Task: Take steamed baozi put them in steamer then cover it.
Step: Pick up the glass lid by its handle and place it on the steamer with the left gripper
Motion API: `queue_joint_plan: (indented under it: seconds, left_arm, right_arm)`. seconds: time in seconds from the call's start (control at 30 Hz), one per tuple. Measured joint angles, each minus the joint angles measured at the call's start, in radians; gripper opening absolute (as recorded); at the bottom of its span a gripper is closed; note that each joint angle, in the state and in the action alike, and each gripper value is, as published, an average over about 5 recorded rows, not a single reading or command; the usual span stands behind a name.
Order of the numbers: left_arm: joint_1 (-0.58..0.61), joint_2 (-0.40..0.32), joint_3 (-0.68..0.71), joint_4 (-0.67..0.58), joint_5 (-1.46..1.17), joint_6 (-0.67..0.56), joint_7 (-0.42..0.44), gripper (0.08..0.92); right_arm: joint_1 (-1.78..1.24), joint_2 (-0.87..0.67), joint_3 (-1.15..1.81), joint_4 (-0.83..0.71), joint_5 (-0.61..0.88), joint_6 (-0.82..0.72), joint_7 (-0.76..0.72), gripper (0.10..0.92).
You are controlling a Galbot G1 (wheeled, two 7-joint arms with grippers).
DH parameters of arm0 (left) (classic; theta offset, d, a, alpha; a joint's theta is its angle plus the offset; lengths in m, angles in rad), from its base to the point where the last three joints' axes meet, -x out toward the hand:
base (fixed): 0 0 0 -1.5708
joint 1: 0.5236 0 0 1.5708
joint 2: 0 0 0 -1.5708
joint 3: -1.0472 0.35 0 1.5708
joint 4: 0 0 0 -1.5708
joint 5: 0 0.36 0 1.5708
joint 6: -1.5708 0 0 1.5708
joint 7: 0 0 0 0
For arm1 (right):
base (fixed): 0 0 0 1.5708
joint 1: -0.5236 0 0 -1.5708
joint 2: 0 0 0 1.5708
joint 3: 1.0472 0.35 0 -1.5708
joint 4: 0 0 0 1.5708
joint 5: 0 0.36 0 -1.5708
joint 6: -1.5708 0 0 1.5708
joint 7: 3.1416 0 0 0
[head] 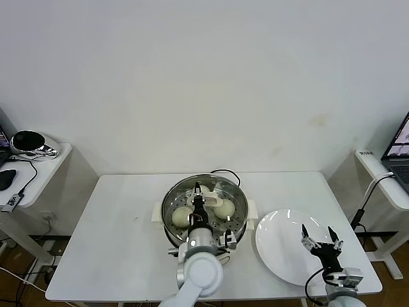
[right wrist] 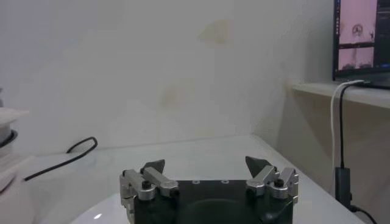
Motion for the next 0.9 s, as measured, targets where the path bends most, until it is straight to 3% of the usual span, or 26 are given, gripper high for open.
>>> queue_joint_plan:
  seconds: [0.5, 0.9]
  left_arm:
    - [-0.005, 0.01, 0.005, -0.001, 0.005, 0.0, 0.009, 0.18]
    - [0.004, 0.026, 0.023, -0.036, 0.001, 0.001, 0.02, 0.518]
  right_arm:
    - [-0.002, 0.002, 0.0, 0.002, 0.0, 0.002, 0.0, 0.823]
    - [-0.002, 0.005, 0.001, 0.006, 0.0, 0.003, 0.0, 0.823]
